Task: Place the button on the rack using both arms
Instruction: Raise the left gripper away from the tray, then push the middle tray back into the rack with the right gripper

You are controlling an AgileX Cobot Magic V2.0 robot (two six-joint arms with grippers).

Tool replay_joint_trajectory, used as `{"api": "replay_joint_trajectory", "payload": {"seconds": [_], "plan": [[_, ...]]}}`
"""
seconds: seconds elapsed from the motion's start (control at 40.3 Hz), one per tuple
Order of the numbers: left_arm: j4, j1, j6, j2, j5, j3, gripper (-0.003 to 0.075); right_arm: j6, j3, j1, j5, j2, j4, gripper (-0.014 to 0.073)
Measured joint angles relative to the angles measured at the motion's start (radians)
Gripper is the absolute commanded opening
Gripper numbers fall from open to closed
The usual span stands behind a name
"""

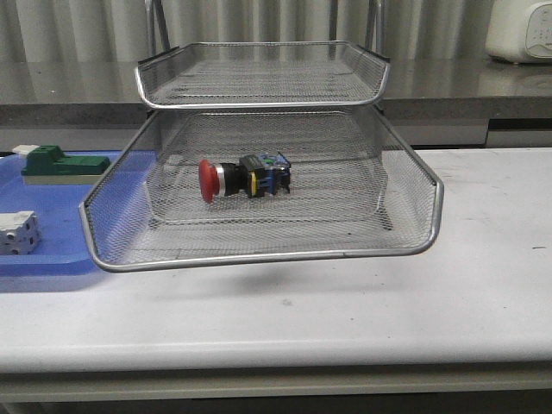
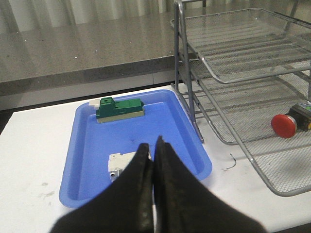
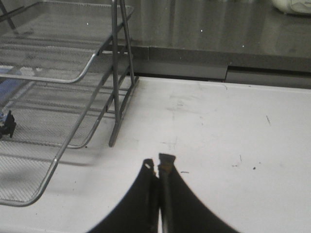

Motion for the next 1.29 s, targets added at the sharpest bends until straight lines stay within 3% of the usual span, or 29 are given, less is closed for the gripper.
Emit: {"api": "replay_joint_trajectory", "payload": {"seconds": [0.174,0.422,0.57,0.818,0.967,1.091,1.29], "plan": [[0.0,0.0,0.0,0.0,0.0,0.0,-0.0019,0.0,-0.002,0.0,-0.069,0.062,0.0,-0.006],[0.0,0.0,0.0,0.0,-0.002,0.0,-0.0019,0.0,-0.098,0.032,-0.138,0.396,0.0,-0.006],[0.0,0.0,0.0,0.0,-0.002,0.0,-0.0019,0.0,-0.161,0.181,-0.208,0.573,0.0,-0.006],[0.0,0.0,0.0,0.0,-0.004,0.0,-0.0019,0.0,-0.231,0.569,-0.288,0.813,0.0,-0.006],[0.0,0.0,0.0,0.0,-0.004,0.0,-0.0019,0.0,-0.254,0.743,-0.315,0.958,0.015,-0.006],[0.0,0.0,0.0,0.0,-0.004,0.0,-0.0019,0.0,-0.258,0.821,-0.351,1.074,0.049,-0.006],[0.0,0.0,0.0,0.0,-0.004,0.0,-0.0019,0.0,-0.265,0.846,-0.392,1.224,0.063,-0.006]]}}
